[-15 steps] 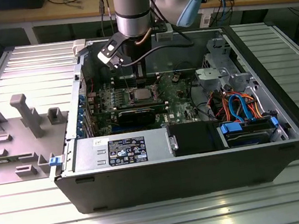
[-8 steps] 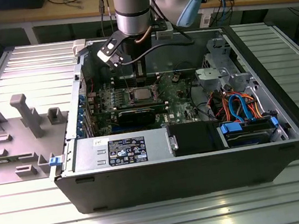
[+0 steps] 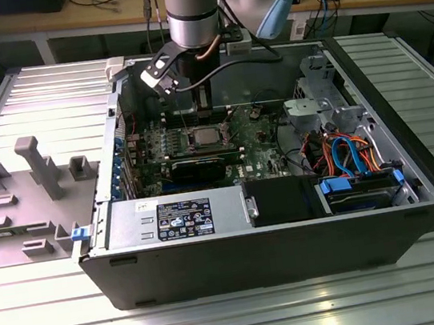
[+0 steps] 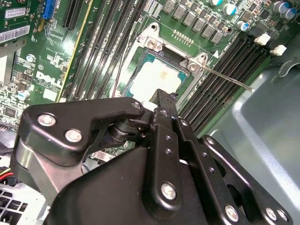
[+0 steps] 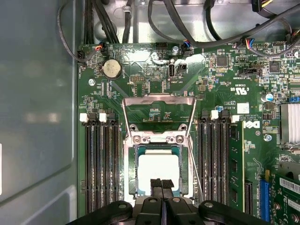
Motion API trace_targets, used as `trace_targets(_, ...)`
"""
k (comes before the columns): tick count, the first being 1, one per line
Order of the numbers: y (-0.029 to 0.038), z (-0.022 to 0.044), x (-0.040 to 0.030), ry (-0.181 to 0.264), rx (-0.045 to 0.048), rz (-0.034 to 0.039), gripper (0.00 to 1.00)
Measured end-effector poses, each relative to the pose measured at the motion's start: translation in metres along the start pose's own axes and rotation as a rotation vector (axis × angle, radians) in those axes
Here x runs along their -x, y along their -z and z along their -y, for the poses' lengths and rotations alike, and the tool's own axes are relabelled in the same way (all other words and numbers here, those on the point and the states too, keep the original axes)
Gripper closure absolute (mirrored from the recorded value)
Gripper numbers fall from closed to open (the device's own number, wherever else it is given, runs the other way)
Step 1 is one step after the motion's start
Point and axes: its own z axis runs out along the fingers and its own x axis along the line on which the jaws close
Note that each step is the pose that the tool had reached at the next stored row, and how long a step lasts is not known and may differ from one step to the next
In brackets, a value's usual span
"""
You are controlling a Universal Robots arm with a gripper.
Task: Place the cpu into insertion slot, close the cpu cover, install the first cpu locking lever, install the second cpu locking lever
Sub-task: 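Close the cpu cover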
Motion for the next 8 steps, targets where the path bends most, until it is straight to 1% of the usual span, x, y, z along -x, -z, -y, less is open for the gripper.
trace_targets(8,0.0018,0.0000,0.0000,0.000,-0.0001,0.0002,0.89)
